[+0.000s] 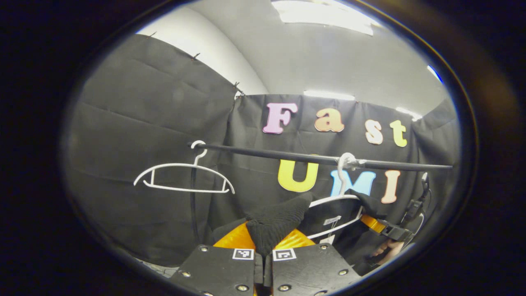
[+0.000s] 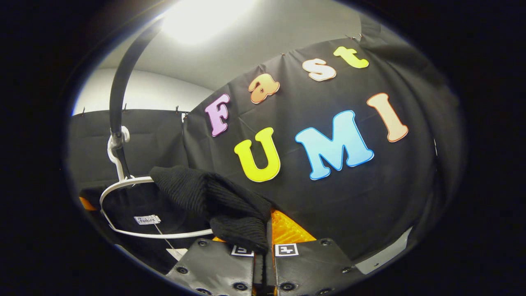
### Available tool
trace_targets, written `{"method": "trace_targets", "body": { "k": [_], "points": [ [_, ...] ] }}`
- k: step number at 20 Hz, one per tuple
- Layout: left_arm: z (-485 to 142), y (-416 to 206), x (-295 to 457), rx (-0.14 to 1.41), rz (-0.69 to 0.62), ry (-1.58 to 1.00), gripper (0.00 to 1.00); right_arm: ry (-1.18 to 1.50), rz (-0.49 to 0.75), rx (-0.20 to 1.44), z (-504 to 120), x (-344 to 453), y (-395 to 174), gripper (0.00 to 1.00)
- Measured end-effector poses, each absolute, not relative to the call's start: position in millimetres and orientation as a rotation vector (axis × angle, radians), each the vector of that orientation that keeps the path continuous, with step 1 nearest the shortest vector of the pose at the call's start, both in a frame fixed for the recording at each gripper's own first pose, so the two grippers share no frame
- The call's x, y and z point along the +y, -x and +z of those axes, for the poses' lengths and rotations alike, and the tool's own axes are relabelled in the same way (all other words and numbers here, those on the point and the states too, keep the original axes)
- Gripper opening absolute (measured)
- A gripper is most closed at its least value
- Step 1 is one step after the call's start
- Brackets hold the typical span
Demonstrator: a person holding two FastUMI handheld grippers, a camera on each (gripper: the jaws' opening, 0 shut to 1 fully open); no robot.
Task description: Grasp the clothes on the hanger with both hands and then place them into the laundry hamper below.
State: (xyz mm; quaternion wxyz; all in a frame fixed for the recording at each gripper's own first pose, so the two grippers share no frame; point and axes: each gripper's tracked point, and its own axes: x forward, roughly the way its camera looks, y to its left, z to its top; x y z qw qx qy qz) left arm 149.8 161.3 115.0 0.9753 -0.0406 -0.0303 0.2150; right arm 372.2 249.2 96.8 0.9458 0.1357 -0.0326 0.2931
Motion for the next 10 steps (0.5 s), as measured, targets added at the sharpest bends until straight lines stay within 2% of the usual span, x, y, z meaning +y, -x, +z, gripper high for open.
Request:
{"method": "trace_targets", "body": {
  "k": [7, 10],
  "points": [
    [102, -156, 197, -0.044, 0.375, 0.033, 0.02, -0.270, 0.563, -0.102, 98, 245, -396, 0.07],
    [94, -164, 216, -0.052, 0.350, 0.008, 0.02, -0.289, 0.589, -0.098, 89, 241, -398, 0.07]
  ]
}}
